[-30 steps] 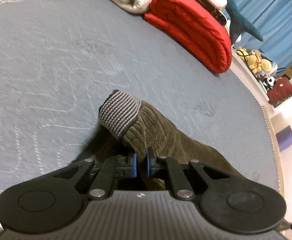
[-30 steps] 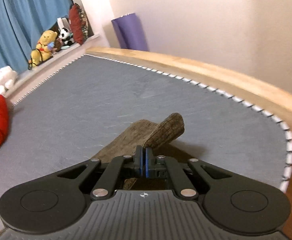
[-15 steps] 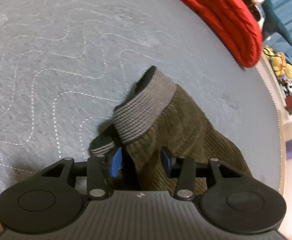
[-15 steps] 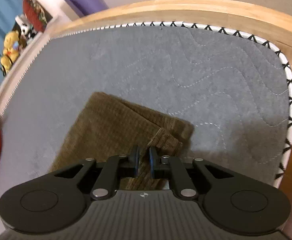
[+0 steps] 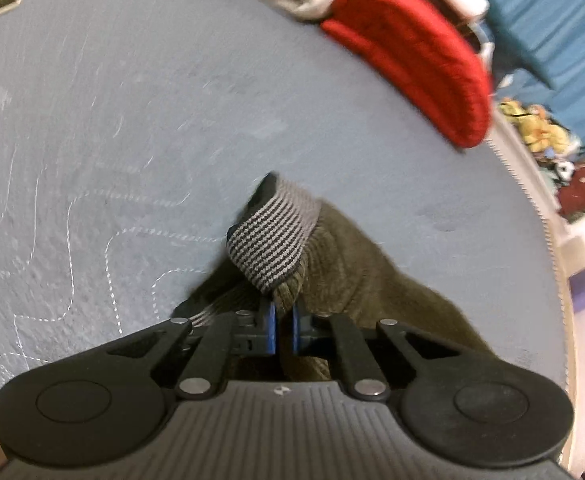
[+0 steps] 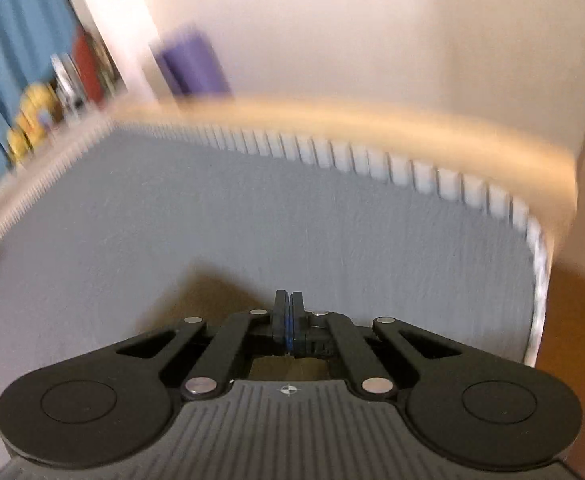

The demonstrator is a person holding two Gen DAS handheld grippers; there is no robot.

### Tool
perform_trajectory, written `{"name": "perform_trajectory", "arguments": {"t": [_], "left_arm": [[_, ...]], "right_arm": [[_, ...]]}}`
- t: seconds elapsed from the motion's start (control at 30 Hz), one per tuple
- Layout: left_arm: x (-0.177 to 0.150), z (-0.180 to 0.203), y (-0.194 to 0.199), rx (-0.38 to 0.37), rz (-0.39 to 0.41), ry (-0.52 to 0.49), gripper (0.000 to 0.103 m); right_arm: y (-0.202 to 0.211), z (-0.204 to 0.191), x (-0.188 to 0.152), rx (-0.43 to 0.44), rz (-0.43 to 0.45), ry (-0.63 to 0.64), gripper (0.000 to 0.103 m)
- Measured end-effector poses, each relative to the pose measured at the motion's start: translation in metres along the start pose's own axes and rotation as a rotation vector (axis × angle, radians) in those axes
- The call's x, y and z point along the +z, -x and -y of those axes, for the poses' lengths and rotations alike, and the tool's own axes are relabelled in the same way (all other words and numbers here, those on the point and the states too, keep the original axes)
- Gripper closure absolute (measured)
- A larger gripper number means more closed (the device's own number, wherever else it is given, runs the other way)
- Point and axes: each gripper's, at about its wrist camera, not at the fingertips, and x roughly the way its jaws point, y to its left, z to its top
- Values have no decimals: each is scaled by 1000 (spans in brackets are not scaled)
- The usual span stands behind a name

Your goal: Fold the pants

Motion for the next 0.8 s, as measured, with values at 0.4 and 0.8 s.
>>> {"name": "perform_trajectory", "arguments": {"t": [0.4,0.8], "left_arm": [[-2,-16,21,213,22,-42,67],[-57,138,20,21,162,-770,56]], "right_arm": [[-36,13,-20,7,-237,24,78],[-49,15,-31,-26,-318,-61,99]]}}
